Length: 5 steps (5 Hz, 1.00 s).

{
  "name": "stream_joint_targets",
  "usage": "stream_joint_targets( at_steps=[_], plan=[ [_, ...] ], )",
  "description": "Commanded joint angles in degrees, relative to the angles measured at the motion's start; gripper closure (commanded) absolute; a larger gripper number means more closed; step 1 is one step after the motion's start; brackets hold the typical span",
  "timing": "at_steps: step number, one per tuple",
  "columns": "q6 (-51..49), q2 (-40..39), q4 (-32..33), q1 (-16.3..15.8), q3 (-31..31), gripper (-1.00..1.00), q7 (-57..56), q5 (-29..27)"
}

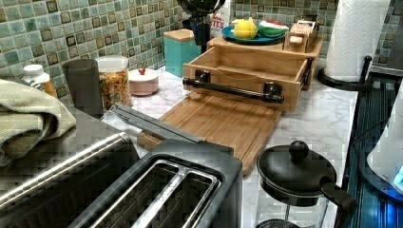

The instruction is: Close the drawer.

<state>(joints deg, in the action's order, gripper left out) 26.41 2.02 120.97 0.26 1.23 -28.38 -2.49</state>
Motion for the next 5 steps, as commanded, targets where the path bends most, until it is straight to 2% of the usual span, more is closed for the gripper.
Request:
stream_joint_targets(
  at_steps=[1, 2, 3, 5],
  plan=[
    [5.9, 1.5, 8.4, -2.3, -2.3, 1.00, -11.2, 3.2],
    [11.1, 0.0, 11.3, -2.1, -1.7, 1.00, -11.3, 6.7],
    [12.6, -0.8, 12.9, -1.5, -1.0, 1.00, -14.0, 6.1],
    [23.2, -1.7, 20.0, -1.9, -1.1, 1.00, -10.3, 7.2]
  ],
)
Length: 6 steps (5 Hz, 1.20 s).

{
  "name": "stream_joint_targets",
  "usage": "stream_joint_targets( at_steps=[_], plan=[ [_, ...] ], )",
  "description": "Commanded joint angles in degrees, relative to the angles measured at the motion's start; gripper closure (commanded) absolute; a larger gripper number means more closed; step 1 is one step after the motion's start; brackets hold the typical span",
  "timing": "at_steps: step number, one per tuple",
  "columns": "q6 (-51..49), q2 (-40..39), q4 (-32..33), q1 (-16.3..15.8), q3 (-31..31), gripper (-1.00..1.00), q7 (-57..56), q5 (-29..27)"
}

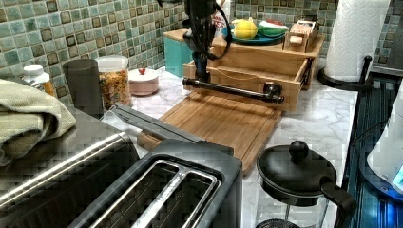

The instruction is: Close the drawer.

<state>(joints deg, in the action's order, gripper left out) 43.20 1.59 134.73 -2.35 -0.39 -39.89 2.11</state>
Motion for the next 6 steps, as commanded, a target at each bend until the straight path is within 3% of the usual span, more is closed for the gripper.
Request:
stream_joint_targets(
  at_steps=[1, 3, 4, 6],
  plan=[
    [9.2, -3.3, 7.0, 0.6, 1.0, 1.00, 1.2, 3.1],
    [16.0, -5.2, 8.2, 1.9, 2.7, 1.00, -1.8, 4.5],
    [14.6, -4.5, 7.3, 3.2, 3.5, 1.00, -3.7, 5.3],
    [15.5, -5.4, 4.5, 7.2, 7.1, 1.00, -16.4, 3.0]
  ],
)
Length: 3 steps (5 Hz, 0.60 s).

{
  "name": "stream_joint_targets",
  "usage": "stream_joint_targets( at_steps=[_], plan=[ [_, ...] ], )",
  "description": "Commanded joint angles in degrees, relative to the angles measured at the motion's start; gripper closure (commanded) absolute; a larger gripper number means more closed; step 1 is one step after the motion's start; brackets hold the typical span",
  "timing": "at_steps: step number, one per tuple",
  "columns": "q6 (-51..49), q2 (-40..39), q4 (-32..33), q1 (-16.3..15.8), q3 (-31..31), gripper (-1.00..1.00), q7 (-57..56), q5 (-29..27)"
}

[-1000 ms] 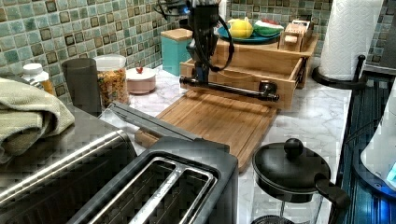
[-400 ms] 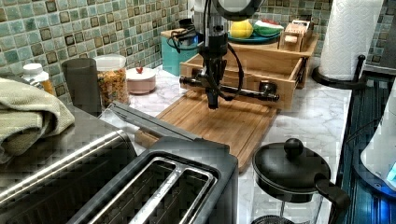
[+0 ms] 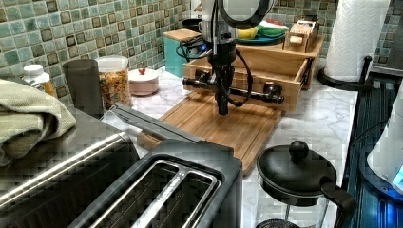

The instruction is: Close the drawer.

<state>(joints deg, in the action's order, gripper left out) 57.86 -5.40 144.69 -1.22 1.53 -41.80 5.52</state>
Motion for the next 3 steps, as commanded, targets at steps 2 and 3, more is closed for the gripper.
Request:
stream_joint_targets(
  at_steps=[2, 3],
  plan=[
    [4.1, -1.6, -10.3, 9.9, 10.6, 1.00, -26.8, -8.3],
    [0.1, -2.0, -15.0, 11.8, 14.8, 1.00, -30.6, -12.7]
  ],
)
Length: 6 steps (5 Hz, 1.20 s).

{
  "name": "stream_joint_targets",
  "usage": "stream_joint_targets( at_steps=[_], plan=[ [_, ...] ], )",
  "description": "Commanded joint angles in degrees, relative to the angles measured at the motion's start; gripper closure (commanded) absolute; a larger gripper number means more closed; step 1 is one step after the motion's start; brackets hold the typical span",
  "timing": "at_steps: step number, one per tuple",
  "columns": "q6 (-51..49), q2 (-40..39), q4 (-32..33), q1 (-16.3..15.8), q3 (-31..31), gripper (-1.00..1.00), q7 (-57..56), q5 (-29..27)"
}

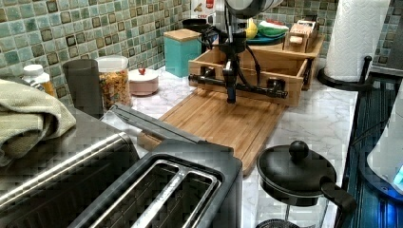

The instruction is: Close the drawer.

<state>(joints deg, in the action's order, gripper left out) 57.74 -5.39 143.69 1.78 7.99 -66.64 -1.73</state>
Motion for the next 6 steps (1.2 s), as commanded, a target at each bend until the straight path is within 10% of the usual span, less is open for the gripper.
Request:
stream_joint_targets(
  at_steps=[1, 3, 6],
  plan=[
    [-4.5, -4.5, -21.2, 11.5, 11.1, 1.00, -11.1, -5.3],
    [-0.5, -12.4, -29.9, 21.6, 8.6, 1.00, -29.6, -13.7],
    [2.3, -10.9, -30.1, 17.0, 16.6, 1.00, -21.1, -3.7]
  ],
)
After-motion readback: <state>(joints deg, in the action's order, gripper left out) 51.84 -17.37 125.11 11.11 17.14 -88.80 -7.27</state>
